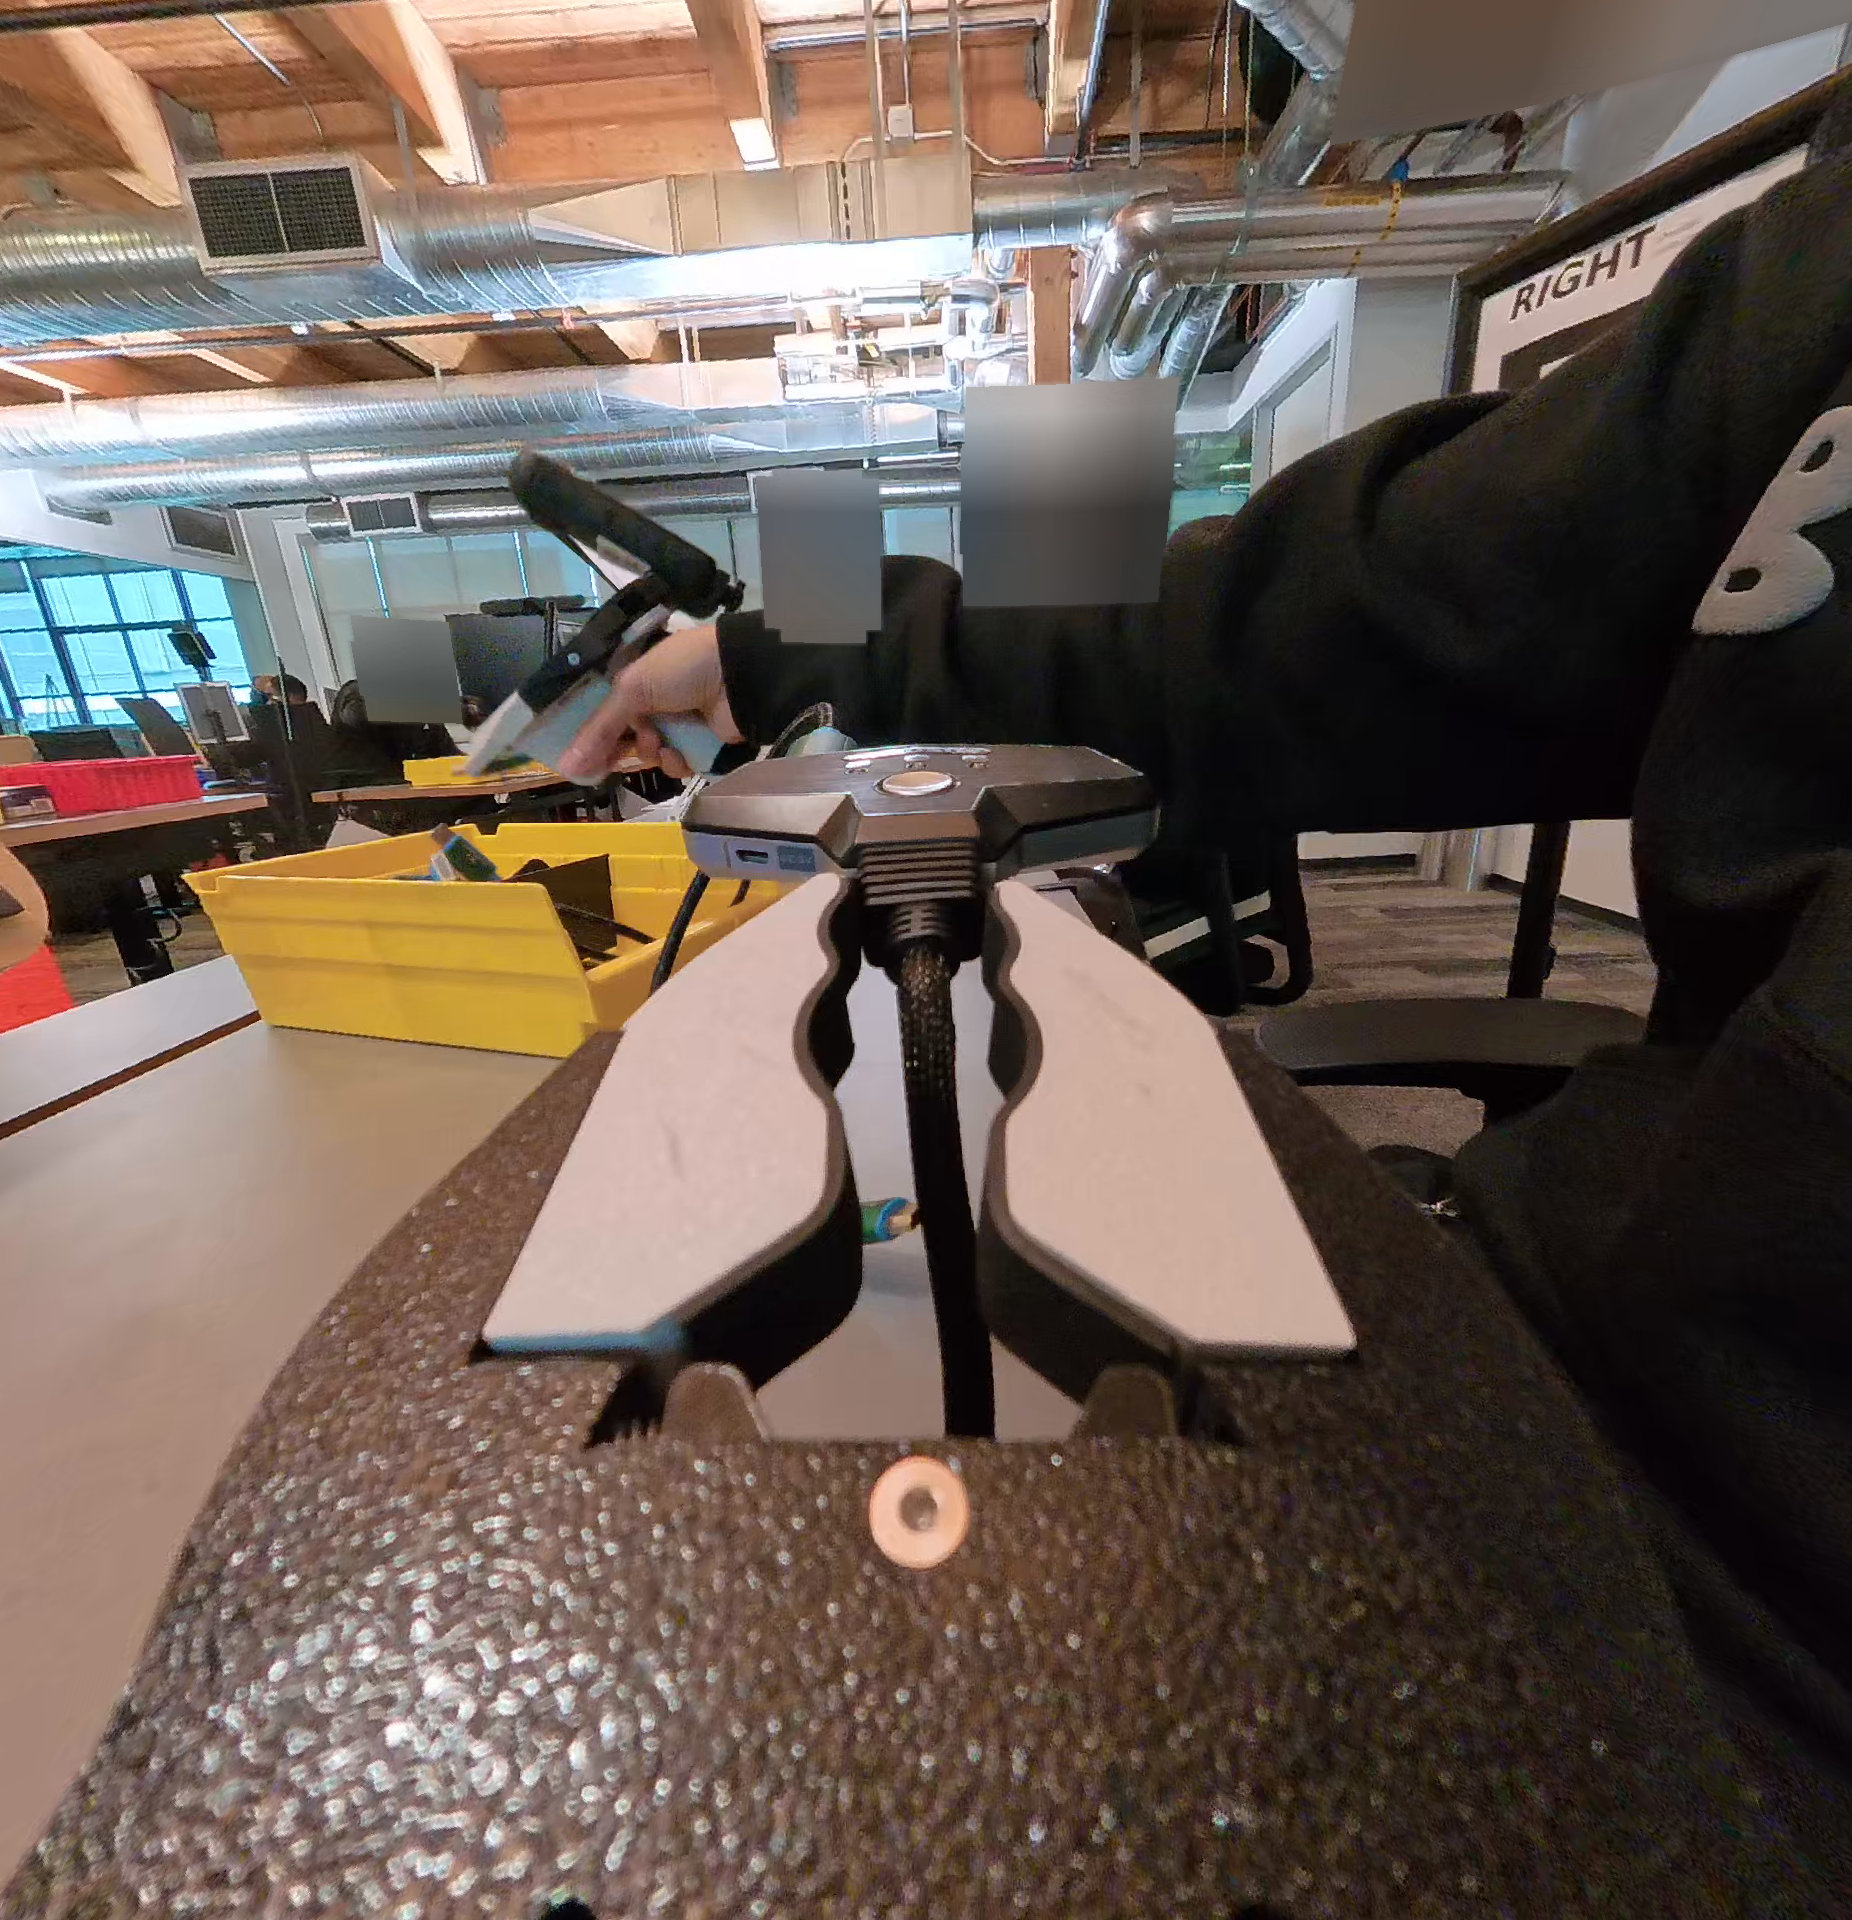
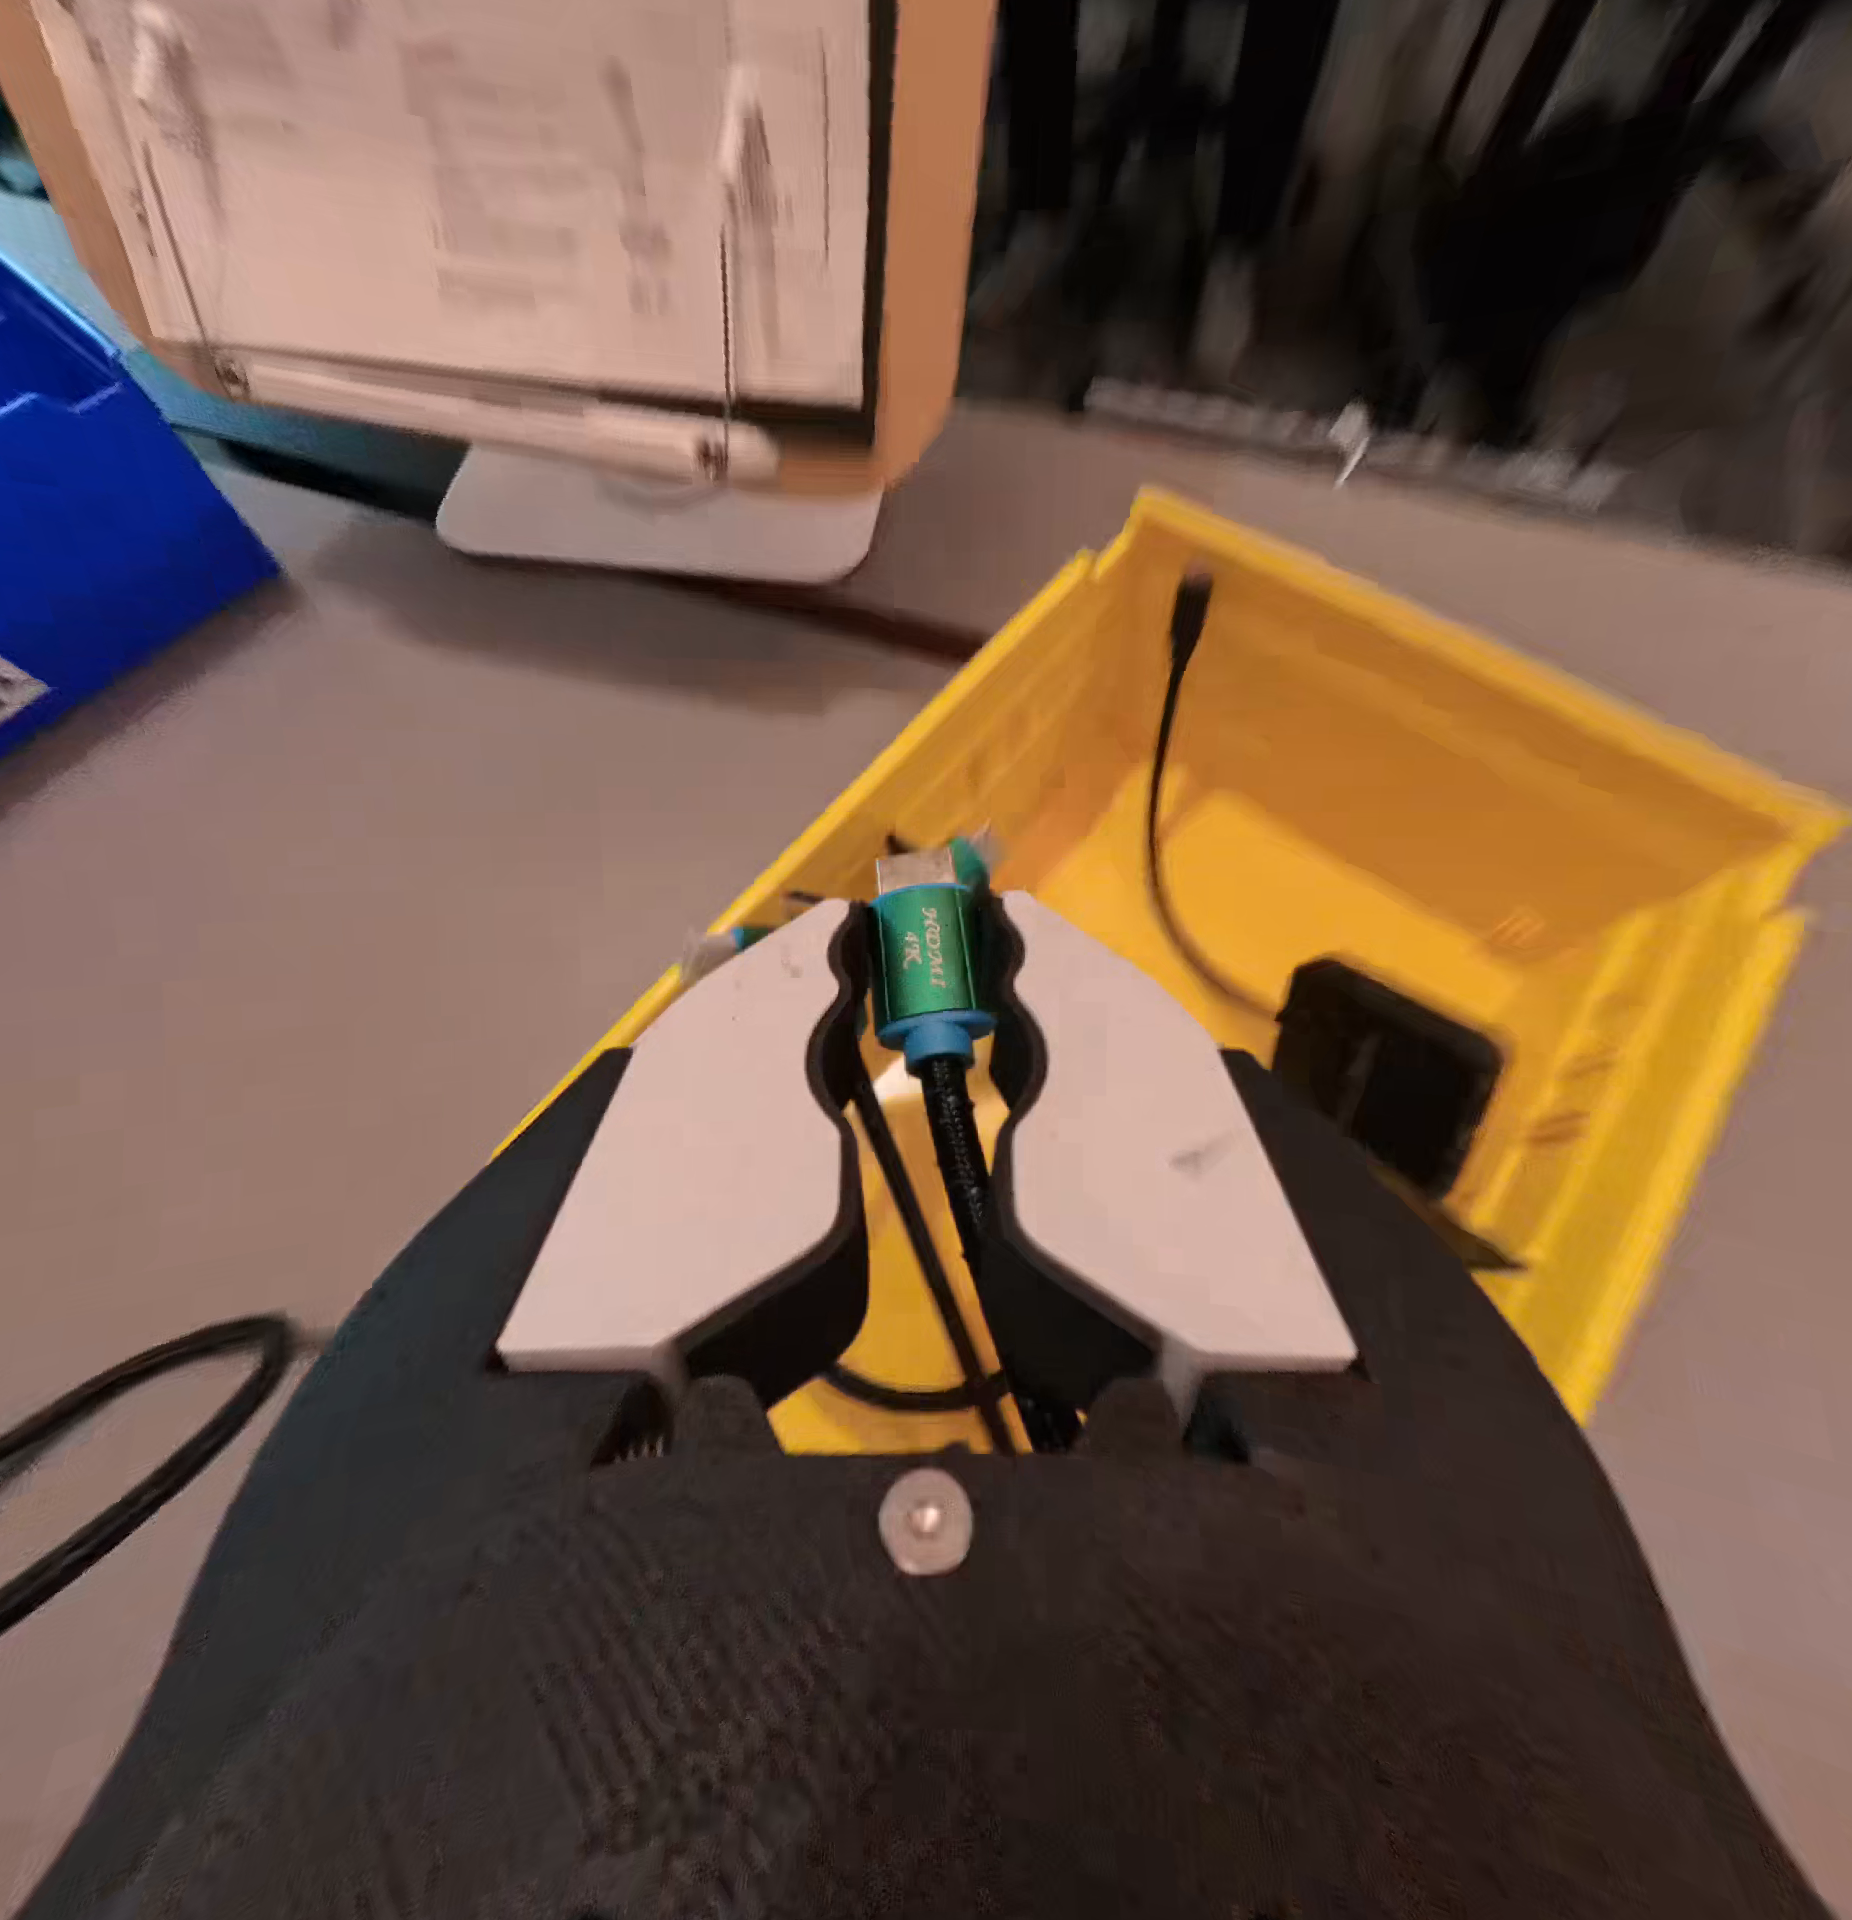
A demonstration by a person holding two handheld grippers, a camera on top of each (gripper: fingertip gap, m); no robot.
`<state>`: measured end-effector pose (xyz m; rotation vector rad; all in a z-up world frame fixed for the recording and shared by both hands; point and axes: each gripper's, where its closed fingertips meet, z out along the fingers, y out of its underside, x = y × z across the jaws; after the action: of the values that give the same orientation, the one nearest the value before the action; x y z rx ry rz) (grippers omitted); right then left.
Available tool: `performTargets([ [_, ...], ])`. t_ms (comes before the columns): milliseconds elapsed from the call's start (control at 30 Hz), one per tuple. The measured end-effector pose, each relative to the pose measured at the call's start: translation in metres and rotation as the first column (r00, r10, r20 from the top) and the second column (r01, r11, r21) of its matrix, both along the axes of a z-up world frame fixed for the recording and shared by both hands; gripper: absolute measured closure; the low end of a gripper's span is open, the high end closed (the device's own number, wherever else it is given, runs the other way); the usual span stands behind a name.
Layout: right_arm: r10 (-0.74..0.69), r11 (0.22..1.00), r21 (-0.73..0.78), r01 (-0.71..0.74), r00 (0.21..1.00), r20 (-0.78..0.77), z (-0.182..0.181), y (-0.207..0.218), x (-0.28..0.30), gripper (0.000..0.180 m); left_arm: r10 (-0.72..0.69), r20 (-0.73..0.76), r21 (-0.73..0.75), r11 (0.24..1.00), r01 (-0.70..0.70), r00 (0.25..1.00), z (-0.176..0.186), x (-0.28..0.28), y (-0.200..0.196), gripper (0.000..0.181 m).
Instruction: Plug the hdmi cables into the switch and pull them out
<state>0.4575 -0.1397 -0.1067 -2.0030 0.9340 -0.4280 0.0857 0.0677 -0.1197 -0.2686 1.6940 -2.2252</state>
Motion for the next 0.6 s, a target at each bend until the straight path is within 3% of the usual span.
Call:
performTargets([
  [133,0.007,0.998,-0.059,-0.016,0.989,-0.150,-0.036,-0.010,0.001,0.158,-0.003,-0.002,0.002,1.000,0.003,1.000,0.000,0.000,-0.001,0.159],
  [267,0.219,0.967,-0.092,-0.237,0.960,-0.173,-0.055,0.008,-0.014,0.156,-0.002,-0.003,-0.005,1.000,0.002,1.000,0.000,0.000,0.001,0.159],
  [333,0.261,0.939,-0.184,-0.291,0.950,-0.171,-0.060,0.010,-0.018,0.134,0.000,-0.005,-0.011,1.000,-0.001,1.000,0.001,0.001,0.002,0.159],
  [467,0.337,0.894,-0.290,-0.342,0.939,-0.068,-0.035,0.014,-0.019,0.113,0.005,-0.009,-0.016,1.000,-0.005,1.000,0.001,0.002,0.003,0.159],
  [600,0.326,0.909,-0.278,-0.310,0.945,0.015,-0.002,0.013,-0.015,0.114,0.006,-0.012,-0.011,1.000,-0.006,1.000,0.000,0.002,0.002,0.159],
])
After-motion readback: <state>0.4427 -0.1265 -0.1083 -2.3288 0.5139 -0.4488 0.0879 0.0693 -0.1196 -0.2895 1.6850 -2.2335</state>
